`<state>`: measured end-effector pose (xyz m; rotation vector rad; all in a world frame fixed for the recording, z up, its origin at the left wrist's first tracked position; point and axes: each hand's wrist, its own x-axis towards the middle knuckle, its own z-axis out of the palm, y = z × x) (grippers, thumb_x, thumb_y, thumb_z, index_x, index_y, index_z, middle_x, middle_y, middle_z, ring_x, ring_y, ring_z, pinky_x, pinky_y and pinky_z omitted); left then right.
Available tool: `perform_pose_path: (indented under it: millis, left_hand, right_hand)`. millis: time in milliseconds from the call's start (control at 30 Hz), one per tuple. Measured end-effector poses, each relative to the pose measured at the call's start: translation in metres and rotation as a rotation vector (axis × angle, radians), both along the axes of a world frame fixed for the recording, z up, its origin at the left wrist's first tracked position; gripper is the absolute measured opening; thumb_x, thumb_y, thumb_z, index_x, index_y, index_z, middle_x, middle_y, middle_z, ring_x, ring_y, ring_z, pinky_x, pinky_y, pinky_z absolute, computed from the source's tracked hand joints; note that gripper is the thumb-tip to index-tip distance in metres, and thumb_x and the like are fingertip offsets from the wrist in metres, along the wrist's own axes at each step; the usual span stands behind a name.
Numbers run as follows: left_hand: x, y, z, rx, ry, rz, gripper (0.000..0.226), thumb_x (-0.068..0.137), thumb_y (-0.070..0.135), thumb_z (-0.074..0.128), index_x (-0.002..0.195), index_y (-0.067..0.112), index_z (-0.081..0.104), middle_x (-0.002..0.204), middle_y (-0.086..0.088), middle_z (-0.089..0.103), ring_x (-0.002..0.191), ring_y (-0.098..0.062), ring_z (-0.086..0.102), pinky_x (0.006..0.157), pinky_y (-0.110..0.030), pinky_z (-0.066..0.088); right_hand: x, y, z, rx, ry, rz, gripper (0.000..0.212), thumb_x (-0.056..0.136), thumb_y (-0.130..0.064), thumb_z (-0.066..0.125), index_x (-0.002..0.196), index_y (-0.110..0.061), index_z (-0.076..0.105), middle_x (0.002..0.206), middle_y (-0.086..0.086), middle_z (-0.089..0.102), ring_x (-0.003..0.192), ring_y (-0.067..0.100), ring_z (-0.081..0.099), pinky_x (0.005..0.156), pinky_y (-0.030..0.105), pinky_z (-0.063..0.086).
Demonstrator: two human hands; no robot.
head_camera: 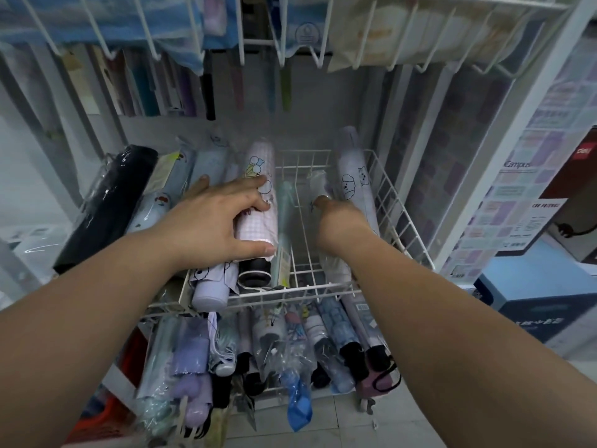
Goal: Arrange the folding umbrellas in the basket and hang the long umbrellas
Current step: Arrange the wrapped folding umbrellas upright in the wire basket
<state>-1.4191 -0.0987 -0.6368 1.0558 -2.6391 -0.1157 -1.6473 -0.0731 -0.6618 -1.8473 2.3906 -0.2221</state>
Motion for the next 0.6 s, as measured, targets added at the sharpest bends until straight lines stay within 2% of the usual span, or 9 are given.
perform_pose_path:
  millis: [67, 200, 333, 467, 533, 600]
  left_hand:
    - [0.001, -0.001, 0.0, 0.001, -0.002, 0.002, 0.086, 0.059, 0.09, 0.045, 0.127, 0.039, 0.053, 0.162, 0.022, 0.023, 0.148, -0.004, 0.028, 0.124, -0.051, 0.008]
    - [0.003, -0.002, -0.001, -0.006, 0.013, 0.007, 0.085, 0.058, 0.09, 0.045, 0.126, 0.039, 0.053, 0.163, 0.021, 0.023, 0.147, -0.005, 0.029, 0.124, -0.05, 0.007]
    - [0.001, 0.0, -0.001, -0.007, 0.026, 0.007, 0.087, 0.058, 0.09, 0.046, 0.127, 0.038, 0.054, 0.163, 0.021, 0.024, 0.147, -0.006, 0.031, 0.124, -0.05, 0.008]
    - [0.0, 0.003, 0.0, -0.01, 0.032, 0.02, 0.085, 0.059, 0.088, 0.047, 0.126, 0.037, 0.055, 0.162, 0.021, 0.025, 0.147, -0.004, 0.029, 0.124, -0.049, 0.008]
    - [-0.002, 0.004, 0.0, -0.015, 0.031, 0.022, 0.084, 0.059, 0.088, 0.047, 0.125, 0.037, 0.055, 0.162, 0.021, 0.025, 0.147, -0.004, 0.029, 0.124, -0.049, 0.008]
    - [-0.003, 0.004, 0.0, -0.017, 0.028, 0.025, 0.084, 0.058, 0.087, 0.046, 0.125, 0.036, 0.055, 0.162, 0.02, 0.025, 0.147, -0.005, 0.029, 0.124, -0.049, 0.008]
  right_hand:
    - [-0.002, 0.001, 0.002, -0.022, -0.081, 0.004, 0.062, 0.083, -0.007, 0.059, 0.141, -0.022, 0.046, 0.117, 0.011, 0.064, 0.109, 0.031, 0.062, 0.081, 0.032, 0.054]
    - [0.011, -0.001, 0.004, -0.121, -0.269, 0.02, 0.069, 0.08, -0.024, 0.071, 0.144, -0.025, 0.045, 0.129, 0.007, 0.063, 0.113, 0.028, 0.063, 0.087, 0.026, 0.052]
    - [0.021, -0.003, -0.004, -0.061, -0.256, 0.048, 0.066, 0.091, -0.019, 0.059, 0.15, -0.006, 0.031, 0.127, 0.016, 0.063, 0.113, 0.036, 0.063, 0.091, 0.038, 0.056]
    - [0.005, 0.0, -0.019, -0.065, -0.308, 0.079, 0.09, 0.082, -0.024, 0.074, 0.157, -0.016, 0.025, 0.143, 0.012, 0.053, 0.122, 0.03, 0.058, 0.096, 0.034, 0.053]
    - [0.001, 0.0, -0.021, -0.053, -0.325, 0.115, 0.093, 0.083, -0.025, 0.075, 0.159, -0.019, 0.02, 0.15, 0.01, 0.047, 0.126, 0.028, 0.055, 0.096, 0.028, 0.049]
    - [0.0, -0.003, -0.02, -0.025, -0.332, 0.126, 0.093, 0.085, -0.026, 0.074, 0.159, -0.019, 0.018, 0.153, 0.009, 0.044, 0.127, 0.028, 0.055, 0.094, 0.027, 0.049]
